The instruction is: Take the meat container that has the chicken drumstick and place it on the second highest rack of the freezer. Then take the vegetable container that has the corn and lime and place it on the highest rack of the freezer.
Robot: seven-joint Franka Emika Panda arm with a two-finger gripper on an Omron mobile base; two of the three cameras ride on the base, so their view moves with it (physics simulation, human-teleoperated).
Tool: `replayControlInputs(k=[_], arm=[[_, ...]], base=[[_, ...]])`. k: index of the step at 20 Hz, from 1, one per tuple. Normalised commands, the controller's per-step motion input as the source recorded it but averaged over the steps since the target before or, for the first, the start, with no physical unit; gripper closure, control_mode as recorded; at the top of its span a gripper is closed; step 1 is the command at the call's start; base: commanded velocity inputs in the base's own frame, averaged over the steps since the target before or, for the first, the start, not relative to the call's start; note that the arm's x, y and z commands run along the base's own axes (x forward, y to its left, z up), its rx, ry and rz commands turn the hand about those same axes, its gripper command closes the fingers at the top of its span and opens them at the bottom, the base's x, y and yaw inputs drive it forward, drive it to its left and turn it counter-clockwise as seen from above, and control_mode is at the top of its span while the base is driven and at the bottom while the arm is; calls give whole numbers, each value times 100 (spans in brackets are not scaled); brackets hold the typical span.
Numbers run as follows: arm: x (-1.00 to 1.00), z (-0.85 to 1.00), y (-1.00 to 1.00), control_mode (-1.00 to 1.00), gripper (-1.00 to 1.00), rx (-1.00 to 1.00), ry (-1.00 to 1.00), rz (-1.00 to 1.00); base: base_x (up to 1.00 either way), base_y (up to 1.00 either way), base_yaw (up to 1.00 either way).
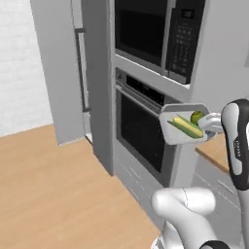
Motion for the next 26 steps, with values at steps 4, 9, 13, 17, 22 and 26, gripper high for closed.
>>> replayControlInputs(k=[4,9,13,17,22,26], arm=[[0,0,0,100,100,0,0,0],[0,0,0,100,100,0,0,0],[0,0,0,100,100,0,0,0],[0,0,0,100,100,0,0,0],[0,0,0,100,100,0,0,0],[0,0,0,100,100,0,0,0]], base=[[31,9,90],[80,29,61],[100,28,16],[100,36,-5],[100,44,-32],[100,43,-43]])
